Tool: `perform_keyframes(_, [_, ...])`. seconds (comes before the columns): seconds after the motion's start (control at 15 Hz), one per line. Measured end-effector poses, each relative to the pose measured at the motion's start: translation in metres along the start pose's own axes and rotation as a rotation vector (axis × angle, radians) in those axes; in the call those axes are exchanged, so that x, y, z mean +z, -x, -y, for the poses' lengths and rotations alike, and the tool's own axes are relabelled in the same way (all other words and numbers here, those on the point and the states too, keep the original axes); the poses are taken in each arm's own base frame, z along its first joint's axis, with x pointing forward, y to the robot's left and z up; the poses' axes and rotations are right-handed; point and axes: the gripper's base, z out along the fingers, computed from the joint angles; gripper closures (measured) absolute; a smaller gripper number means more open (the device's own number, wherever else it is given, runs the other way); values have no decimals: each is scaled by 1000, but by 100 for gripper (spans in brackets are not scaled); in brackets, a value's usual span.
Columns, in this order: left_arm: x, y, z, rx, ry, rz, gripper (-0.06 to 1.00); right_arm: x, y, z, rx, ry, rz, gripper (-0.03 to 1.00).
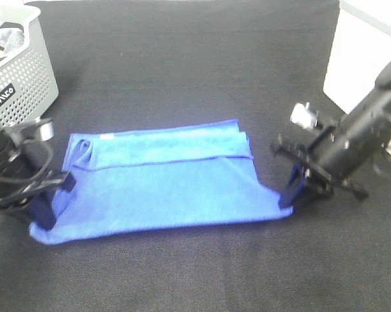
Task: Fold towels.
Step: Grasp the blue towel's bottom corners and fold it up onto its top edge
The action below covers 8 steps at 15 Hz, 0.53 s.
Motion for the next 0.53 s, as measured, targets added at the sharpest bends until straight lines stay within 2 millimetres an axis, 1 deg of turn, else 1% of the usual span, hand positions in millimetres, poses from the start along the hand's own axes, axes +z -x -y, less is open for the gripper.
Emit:
perform_keyframes(0.13, [1, -6, -1, -3, 4, 1, 93, 5, -5, 0, -1, -9, -7, 97])
perform_keyframes(0.53, [2, -6, 0, -16, -6, 8, 93, 5, -3, 1, -6, -17, 9, 97])
